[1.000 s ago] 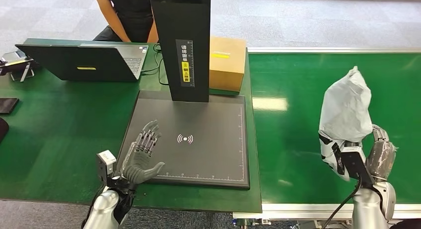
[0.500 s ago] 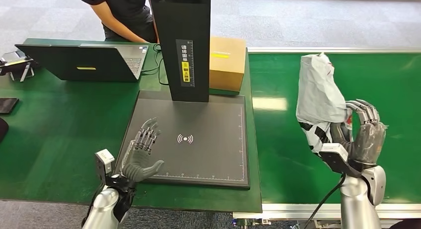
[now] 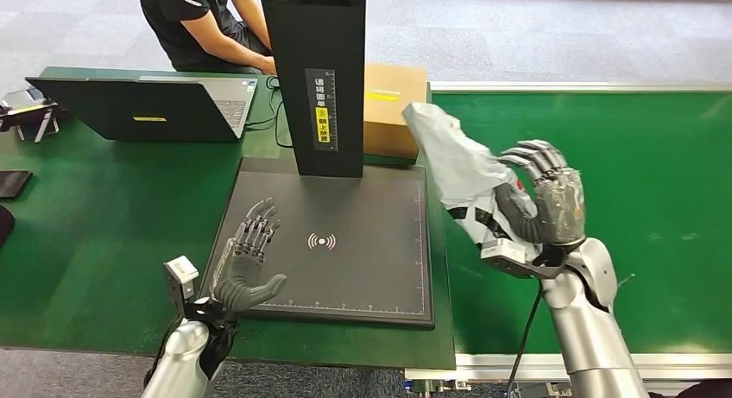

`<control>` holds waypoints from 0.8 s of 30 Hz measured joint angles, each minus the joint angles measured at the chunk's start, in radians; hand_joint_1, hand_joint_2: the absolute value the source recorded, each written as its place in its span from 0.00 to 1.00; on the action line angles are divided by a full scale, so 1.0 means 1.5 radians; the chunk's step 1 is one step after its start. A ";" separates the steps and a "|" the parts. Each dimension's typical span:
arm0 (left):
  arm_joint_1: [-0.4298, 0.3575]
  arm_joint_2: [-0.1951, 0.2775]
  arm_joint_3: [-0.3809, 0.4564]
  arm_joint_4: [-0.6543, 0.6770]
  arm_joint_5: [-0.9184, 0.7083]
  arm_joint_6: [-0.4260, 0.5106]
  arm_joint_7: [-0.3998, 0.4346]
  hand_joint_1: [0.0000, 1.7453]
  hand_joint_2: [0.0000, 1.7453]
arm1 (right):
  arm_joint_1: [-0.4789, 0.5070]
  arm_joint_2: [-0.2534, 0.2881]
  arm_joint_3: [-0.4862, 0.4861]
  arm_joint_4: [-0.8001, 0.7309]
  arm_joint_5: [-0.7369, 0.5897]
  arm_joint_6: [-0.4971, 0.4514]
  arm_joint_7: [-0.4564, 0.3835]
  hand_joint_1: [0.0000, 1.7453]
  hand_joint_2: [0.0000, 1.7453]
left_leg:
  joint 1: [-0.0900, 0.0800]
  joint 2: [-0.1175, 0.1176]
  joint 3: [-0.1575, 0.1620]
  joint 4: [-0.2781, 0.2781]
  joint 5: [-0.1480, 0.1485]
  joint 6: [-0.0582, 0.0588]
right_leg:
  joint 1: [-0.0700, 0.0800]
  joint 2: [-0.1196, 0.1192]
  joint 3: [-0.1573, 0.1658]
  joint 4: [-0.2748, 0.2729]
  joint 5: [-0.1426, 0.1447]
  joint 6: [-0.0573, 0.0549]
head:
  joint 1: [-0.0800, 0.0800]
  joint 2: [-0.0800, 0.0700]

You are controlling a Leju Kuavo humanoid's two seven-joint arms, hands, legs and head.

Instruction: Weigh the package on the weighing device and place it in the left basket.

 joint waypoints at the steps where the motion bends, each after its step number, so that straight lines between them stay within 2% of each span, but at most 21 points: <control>1: -0.003 0.000 -0.001 0.002 0.001 0.001 -0.003 0.00 1.00 | -0.011 0.000 0.022 0.011 0.014 0.001 0.000 1.00 1.00 | 0.000 0.000 0.000 0.000 0.000 0.000 | 0.000 0.000 0.000 0.000 0.000 0.000 | 0.000 0.000; 7: -0.015 0.000 -0.002 0.013 0.031 0.009 -0.009 0.00 1.00 | -0.086 0.003 0.172 0.102 0.070 0.004 0.000 1.00 1.00 | 0.000 0.000 0.000 0.000 0.001 -0.001 | 0.000 0.000 0.000 0.001 0.000 0.000 | 0.000 0.000; 14: -0.018 0.001 -0.001 0.014 0.061 0.020 -0.009 0.00 1.00 | -0.159 0.008 0.366 0.193 0.020 -0.001 0.000 1.00 1.00 | 0.000 0.000 0.000 0.000 0.001 -0.001 | 0.000 0.000 0.000 0.001 0.000 0.000 | 0.000 0.000; 16: -0.018 0.002 -0.001 0.014 0.062 0.021 -0.009 0.00 1.00 | -0.177 0.013 0.413 0.216 0.003 0.001 0.000 0.88 1.00 | 0.000 0.000 0.000 0.000 0.001 -0.001 | 0.000 0.000 -0.001 0.001 0.000 0.000 | 0.000 0.000; 18: -0.017 0.002 -0.001 0.014 0.063 0.025 -0.009 0.00 1.00 | -0.191 0.020 0.448 0.239 -0.013 0.001 0.000 0.38 1.00 | 0.000 0.000 0.000 0.000 0.001 -0.001 | 0.000 0.000 -0.001 0.001 0.000 0.000 | 0.000 0.000; 20: -0.015 0.002 -0.001 0.014 0.063 0.032 -0.009 0.00 1.00 | -0.198 0.027 0.462 0.259 -0.040 0.000 0.002 0.00 1.00 | 0.000 0.000 0.000 0.000 0.001 -0.001 | 0.000 0.000 -0.001 0.001 0.000 0.000 | 0.000 0.000; 24: 0.001 0.002 0.002 0.009 0.060 0.047 -0.009 0.00 1.00 | -0.189 0.034 0.429 0.267 -0.149 -0.017 0.004 0.00 1.00 | 0.000 0.000 0.000 0.000 0.001 -0.001 | 0.000 0.000 -0.001 0.001 0.000 0.000 | 0.000 0.000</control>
